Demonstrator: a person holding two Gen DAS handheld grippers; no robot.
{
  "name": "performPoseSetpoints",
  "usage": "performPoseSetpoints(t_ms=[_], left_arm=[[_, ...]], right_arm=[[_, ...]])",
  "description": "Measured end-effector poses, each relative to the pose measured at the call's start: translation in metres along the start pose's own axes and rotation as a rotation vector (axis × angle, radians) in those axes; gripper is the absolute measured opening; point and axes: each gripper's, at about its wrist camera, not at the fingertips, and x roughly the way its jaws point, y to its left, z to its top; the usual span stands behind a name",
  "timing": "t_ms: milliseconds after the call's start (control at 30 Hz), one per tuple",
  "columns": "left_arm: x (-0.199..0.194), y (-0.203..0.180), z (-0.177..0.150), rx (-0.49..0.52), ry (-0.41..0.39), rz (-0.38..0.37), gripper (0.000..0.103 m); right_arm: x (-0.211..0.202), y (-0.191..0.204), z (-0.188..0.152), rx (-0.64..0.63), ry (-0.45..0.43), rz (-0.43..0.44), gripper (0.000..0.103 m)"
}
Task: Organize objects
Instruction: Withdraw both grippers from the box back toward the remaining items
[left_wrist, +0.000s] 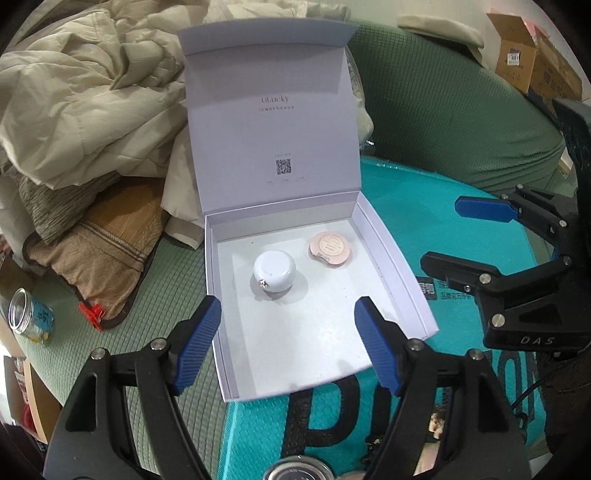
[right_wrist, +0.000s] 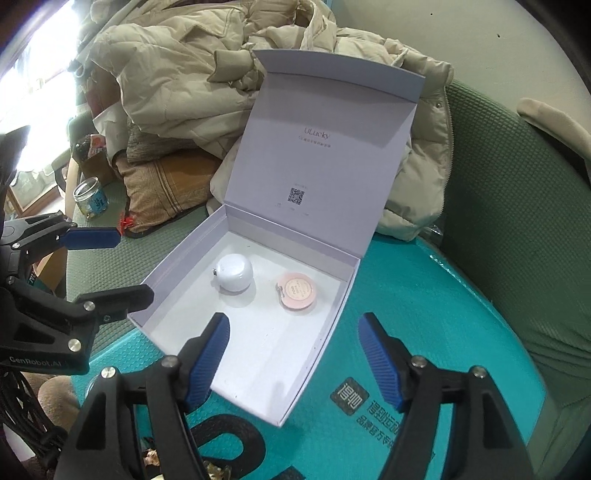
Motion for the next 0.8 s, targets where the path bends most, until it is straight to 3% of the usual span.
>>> performPoseSetpoints(t_ms=[800], left_arm=[[-0.070, 0.006, -0.053, -0.067, -0.037, 0.008, 0.077]], right_arm=[[-0.047, 0.055, -0.031, -0.053, -0.009, 0.017, 0.073]])
